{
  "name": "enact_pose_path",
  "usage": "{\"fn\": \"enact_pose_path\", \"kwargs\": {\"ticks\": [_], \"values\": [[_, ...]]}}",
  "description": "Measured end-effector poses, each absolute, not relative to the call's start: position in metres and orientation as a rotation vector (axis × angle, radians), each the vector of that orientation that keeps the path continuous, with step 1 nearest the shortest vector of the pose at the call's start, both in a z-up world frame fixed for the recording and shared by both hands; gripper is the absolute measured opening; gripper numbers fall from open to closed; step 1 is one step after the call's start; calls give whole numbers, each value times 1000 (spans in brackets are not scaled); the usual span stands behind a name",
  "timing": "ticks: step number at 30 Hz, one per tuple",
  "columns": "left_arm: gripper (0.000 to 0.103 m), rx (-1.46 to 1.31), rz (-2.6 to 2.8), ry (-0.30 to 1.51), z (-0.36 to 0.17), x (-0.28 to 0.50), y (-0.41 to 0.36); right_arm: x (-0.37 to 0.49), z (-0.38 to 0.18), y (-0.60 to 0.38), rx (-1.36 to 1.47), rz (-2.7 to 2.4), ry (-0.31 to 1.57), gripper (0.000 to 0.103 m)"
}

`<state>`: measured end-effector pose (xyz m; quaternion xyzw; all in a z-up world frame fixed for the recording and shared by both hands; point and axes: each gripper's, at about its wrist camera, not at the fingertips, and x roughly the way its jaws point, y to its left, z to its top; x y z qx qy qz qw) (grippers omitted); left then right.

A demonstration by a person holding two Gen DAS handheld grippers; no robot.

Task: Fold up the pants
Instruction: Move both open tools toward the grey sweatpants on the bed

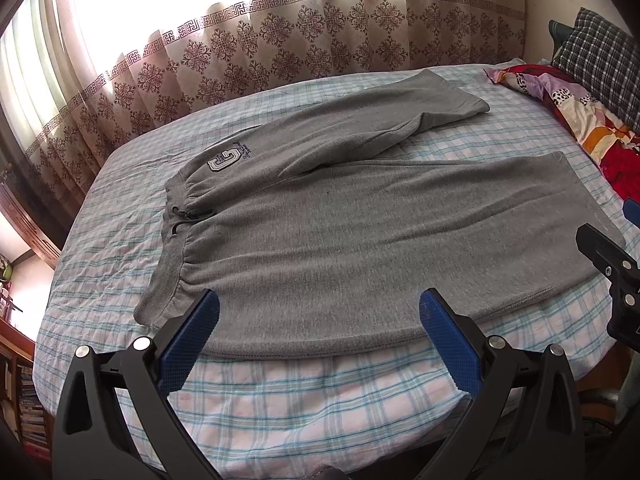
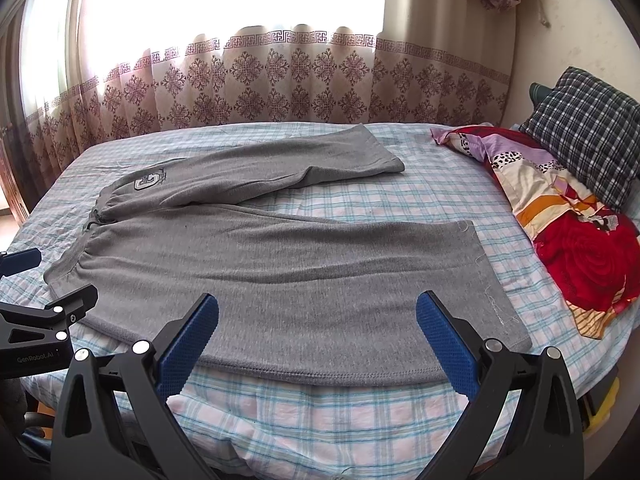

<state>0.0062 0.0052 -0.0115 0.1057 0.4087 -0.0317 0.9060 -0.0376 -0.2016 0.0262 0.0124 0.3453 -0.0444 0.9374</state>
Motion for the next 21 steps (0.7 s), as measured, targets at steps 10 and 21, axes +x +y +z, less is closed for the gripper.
{"fn": "enact_pose_path", "kwargs": {"ticks": [10, 21], "values": [[101, 217, -60, 851, -16, 8, 7, -37, 23, -202, 28, -89, 714, 98], [101, 169, -56, 1010, -63, 31, 25, -23, -1, -204, 42, -87, 808, 98]]}}
